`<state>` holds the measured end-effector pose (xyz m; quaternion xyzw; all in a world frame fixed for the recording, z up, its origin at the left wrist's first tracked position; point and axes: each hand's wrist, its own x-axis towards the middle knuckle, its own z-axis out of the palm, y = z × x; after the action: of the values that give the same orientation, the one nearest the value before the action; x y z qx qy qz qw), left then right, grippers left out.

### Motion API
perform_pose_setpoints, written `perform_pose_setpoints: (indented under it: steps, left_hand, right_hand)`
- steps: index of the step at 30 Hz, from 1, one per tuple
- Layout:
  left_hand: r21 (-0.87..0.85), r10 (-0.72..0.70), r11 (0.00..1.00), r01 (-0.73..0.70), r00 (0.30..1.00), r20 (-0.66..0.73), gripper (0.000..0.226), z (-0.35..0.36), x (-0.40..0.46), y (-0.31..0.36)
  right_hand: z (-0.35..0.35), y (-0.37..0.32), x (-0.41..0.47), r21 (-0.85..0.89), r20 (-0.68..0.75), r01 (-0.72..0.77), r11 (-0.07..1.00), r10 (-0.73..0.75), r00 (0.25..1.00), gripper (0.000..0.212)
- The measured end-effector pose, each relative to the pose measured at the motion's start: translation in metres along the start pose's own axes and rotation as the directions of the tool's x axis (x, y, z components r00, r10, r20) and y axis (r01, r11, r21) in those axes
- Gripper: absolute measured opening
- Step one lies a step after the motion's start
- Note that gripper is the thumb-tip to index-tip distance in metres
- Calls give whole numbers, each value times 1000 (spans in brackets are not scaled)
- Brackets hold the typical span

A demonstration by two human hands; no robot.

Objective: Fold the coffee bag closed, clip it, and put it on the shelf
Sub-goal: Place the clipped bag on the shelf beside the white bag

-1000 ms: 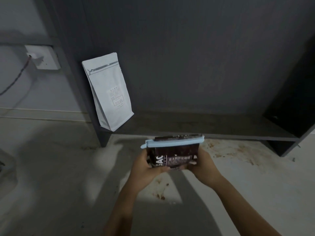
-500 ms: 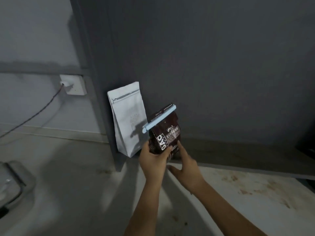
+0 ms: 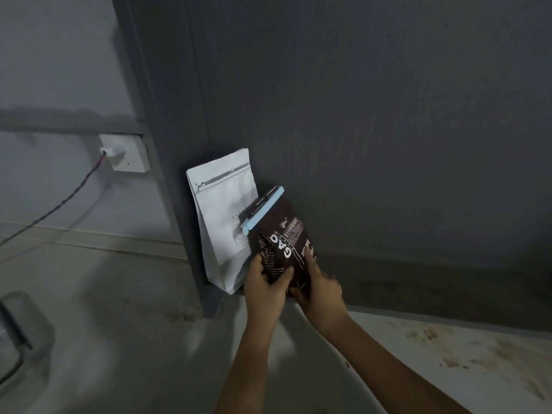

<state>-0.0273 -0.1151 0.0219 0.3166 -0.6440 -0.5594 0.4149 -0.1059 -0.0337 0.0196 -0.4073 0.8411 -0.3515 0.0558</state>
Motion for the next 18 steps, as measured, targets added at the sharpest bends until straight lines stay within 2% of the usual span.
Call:
perform_pose_setpoints:
  steps: [4,8,13,15,18]
  left_hand:
    - [-14,-5,1000,5,1000,-6,40,1,2,-4]
    - [-60,-90,994,88,995,-43,38,-2,3,-4]
    - [3,-182,983,182,983,-21,34,-5,6,9]
    - [17,-221,975,220,975,25,30,-8,0,20]
    - [143,-253,960,241,965,71,20,-14,-4,26]
  right_hand:
    - [7,-3,6,-66,-19,-2,998,0,1000,82]
    - [9,-9,10,-106,72,4,994,4,997,84]
    - [-3,-16,10,-118,217,38,992,-11,976,91]
    - [-14,-18,1,-89,229,49,995,-27,973,91]
    - [-21,-19,-12,-21,254,49,999,-42,966,84]
